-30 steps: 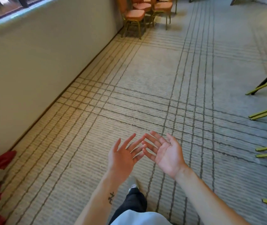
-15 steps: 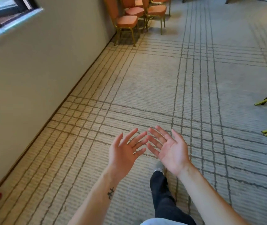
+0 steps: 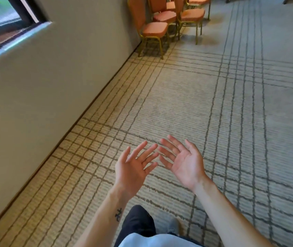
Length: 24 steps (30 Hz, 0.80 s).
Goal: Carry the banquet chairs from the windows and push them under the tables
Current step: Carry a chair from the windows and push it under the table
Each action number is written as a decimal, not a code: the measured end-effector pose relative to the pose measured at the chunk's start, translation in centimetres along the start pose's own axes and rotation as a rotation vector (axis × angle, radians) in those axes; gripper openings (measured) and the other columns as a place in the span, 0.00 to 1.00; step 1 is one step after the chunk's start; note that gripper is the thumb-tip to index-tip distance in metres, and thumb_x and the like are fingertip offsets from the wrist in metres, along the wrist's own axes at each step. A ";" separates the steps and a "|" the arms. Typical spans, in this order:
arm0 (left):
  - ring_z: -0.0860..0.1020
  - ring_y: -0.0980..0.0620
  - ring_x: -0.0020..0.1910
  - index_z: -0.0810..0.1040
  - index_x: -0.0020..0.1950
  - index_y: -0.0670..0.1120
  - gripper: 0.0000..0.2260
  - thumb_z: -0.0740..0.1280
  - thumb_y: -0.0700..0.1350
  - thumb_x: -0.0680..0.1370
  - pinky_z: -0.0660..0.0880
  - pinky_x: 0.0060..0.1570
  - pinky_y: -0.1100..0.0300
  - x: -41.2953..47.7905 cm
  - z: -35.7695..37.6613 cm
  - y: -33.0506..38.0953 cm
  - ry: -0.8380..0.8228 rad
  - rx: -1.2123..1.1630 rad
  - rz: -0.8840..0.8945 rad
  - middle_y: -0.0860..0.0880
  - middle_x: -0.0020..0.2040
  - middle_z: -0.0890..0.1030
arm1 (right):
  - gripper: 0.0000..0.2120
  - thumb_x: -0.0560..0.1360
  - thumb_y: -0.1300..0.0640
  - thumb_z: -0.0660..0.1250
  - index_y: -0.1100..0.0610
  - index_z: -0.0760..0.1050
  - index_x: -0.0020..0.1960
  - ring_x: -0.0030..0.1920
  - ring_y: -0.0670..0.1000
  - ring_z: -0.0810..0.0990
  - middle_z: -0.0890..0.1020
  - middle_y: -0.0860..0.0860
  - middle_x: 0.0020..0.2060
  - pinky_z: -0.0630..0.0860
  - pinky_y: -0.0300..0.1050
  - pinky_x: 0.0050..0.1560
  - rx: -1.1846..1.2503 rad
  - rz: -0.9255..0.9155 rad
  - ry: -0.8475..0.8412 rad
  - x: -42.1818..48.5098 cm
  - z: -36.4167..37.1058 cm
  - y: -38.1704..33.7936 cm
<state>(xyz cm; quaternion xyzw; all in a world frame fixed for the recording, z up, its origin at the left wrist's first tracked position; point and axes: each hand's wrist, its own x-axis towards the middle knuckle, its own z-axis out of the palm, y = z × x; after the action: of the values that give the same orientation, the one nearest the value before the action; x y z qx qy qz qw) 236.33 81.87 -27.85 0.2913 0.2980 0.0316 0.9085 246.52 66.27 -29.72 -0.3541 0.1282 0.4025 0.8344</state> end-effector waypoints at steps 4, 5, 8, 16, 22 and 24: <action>0.74 0.36 0.71 0.71 0.75 0.41 0.26 0.54 0.55 0.84 0.65 0.75 0.40 7.9 1.8 2.8 0.008 -0.034 -0.011 0.35 0.69 0.77 | 0.26 0.84 0.43 0.54 0.58 0.73 0.73 0.70 0.58 0.76 0.79 0.58 0.68 0.70 0.59 0.72 -0.017 0.019 0.010 7.2 1.2 -3.3; 0.74 0.36 0.71 0.70 0.76 0.41 0.26 0.54 0.55 0.84 0.66 0.74 0.41 9.7 2.2 3.5 0.007 -0.026 -0.021 0.35 0.69 0.77 | 0.26 0.84 0.43 0.54 0.58 0.73 0.73 0.70 0.58 0.76 0.79 0.58 0.68 0.68 0.60 0.73 -0.011 0.016 0.022 8.8 1.4 -4.0; 0.74 0.35 0.71 0.71 0.75 0.40 0.26 0.55 0.55 0.84 0.67 0.74 0.40 16.6 3.0 6.7 -0.007 -0.017 -0.041 0.35 0.69 0.78 | 0.26 0.84 0.43 0.54 0.58 0.73 0.73 0.70 0.60 0.76 0.79 0.58 0.68 0.69 0.60 0.73 -0.005 -0.002 0.056 15.3 2.4 -6.8; 0.74 0.36 0.71 0.70 0.76 0.41 0.26 0.55 0.56 0.84 0.64 0.76 0.39 34.3 8.0 18.4 -0.067 -0.044 -0.063 0.35 0.69 0.78 | 0.26 0.84 0.44 0.54 0.59 0.72 0.73 0.69 0.60 0.76 0.79 0.58 0.68 0.70 0.60 0.71 0.021 -0.061 0.097 31.8 9.8 -16.4; 0.73 0.36 0.72 0.71 0.75 0.42 0.26 0.54 0.56 0.84 0.63 0.76 0.39 43.1 12.3 26.2 -0.109 -0.009 -0.042 0.36 0.70 0.77 | 0.26 0.83 0.44 0.54 0.59 0.72 0.73 0.69 0.59 0.77 0.80 0.58 0.67 0.70 0.60 0.72 0.047 -0.085 0.076 40.1 14.7 -22.5; 0.74 0.37 0.71 0.71 0.75 0.42 0.26 0.53 0.56 0.84 0.64 0.76 0.40 46.9 13.8 27.9 -0.110 0.012 -0.044 0.36 0.69 0.78 | 0.25 0.84 0.44 0.54 0.58 0.73 0.73 0.69 0.59 0.77 0.80 0.57 0.67 0.70 0.60 0.72 0.022 -0.087 0.079 43.8 15.5 -24.6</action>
<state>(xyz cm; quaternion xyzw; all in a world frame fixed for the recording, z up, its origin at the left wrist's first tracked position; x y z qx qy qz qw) 285.75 108.81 -28.04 0.2915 0.2544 -0.0064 0.9221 292.40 91.99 -28.47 -0.3658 0.1500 0.3500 0.8492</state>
